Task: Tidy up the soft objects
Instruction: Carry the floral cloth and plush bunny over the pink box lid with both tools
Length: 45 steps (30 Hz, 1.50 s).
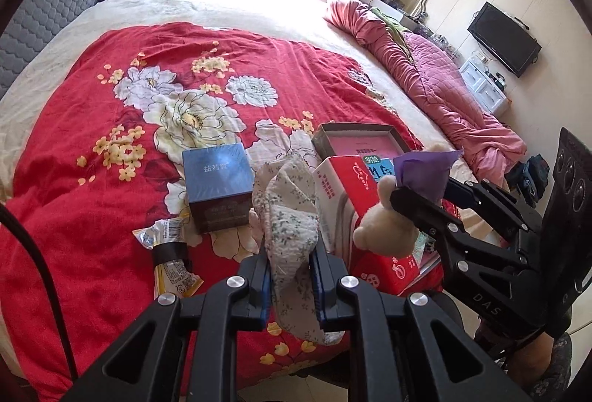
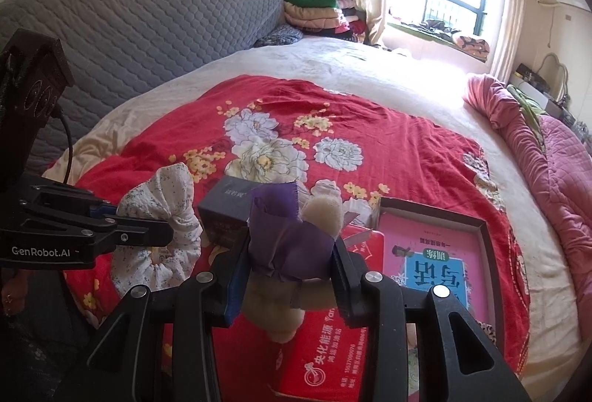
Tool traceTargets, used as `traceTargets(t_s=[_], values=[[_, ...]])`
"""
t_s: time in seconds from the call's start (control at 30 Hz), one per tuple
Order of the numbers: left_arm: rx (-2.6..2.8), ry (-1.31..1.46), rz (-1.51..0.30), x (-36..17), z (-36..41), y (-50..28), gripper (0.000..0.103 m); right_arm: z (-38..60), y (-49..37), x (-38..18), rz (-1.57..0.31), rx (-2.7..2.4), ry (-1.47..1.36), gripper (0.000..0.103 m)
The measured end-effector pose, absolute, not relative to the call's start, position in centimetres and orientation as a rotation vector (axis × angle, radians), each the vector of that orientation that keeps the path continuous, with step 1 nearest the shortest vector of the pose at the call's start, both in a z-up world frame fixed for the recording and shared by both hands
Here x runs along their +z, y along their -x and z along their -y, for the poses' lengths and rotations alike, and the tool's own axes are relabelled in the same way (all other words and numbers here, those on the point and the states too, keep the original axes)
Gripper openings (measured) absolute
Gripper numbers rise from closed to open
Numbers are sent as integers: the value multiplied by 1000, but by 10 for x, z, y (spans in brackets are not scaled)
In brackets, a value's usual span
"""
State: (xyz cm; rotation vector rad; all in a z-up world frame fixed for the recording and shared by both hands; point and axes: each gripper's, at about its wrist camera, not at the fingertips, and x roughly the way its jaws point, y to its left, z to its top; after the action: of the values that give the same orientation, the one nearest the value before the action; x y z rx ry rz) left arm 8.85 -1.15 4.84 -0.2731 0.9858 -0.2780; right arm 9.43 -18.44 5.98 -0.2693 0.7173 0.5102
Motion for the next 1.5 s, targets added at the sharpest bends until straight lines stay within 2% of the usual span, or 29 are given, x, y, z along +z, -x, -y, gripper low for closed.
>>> traceTargets(t_s=[0.37, 0.87, 1.13, 1.5], values=[[-312, 195, -944, 78, 54, -91, 18, 244, -87, 84, -662, 428, 161, 40], [-469, 101, -920, 104, 155, -106, 18, 361, -66, 105, -604, 225, 8, 40], [-523, 33, -984, 78, 212, -128, 18, 399, -71, 86, -649, 172, -80, 40], [-514, -28, -1102, 19, 247, -154, 18, 401, -93, 32, -811, 176, -63, 40]])
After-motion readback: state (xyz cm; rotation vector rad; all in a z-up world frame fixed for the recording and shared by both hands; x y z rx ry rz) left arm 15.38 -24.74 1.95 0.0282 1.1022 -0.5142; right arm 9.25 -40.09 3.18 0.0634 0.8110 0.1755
